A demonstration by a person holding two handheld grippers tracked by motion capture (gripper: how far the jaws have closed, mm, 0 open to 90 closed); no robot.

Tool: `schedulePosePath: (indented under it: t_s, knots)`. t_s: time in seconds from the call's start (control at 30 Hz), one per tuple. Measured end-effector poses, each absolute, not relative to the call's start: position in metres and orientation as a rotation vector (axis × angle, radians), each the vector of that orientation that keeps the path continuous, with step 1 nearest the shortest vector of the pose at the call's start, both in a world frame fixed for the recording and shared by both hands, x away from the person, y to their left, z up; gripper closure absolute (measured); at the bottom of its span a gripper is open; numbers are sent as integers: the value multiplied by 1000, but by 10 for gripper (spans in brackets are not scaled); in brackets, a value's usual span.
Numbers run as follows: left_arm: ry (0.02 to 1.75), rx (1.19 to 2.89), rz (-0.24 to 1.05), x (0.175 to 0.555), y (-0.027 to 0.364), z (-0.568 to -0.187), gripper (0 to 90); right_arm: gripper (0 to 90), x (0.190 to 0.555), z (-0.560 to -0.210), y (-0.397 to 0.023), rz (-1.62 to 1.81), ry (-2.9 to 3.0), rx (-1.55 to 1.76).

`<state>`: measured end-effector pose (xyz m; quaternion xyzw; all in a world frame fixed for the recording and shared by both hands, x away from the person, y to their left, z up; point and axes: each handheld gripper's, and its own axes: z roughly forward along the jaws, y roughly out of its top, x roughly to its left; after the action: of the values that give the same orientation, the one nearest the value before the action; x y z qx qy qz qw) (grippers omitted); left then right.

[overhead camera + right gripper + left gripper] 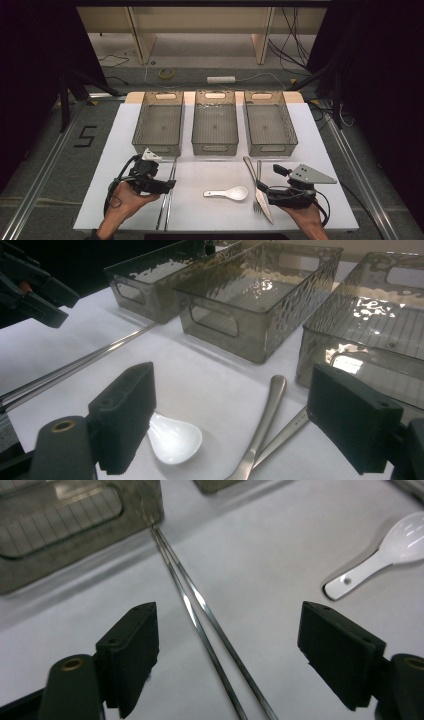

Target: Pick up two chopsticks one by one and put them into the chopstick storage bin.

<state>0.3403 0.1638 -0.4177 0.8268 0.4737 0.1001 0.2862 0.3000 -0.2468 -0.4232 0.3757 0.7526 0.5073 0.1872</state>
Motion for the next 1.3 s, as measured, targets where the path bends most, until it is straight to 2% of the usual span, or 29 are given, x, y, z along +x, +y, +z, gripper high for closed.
schedulePosePath:
  t_s: [0.4, 0.83, 1.3]
  knots:
    - [1329, 2401, 146, 347, 155, -438, 403, 209, 299, -423, -245, 1426, 2140, 1040]
    - [1331, 2500, 112, 348, 152, -454, 557, 217, 298, -423, -243, 1420, 2146, 1032]
    - [1304, 2584, 96, 348, 149, -462, 657, 224, 298, -424, -243, 1413, 2157, 1030]
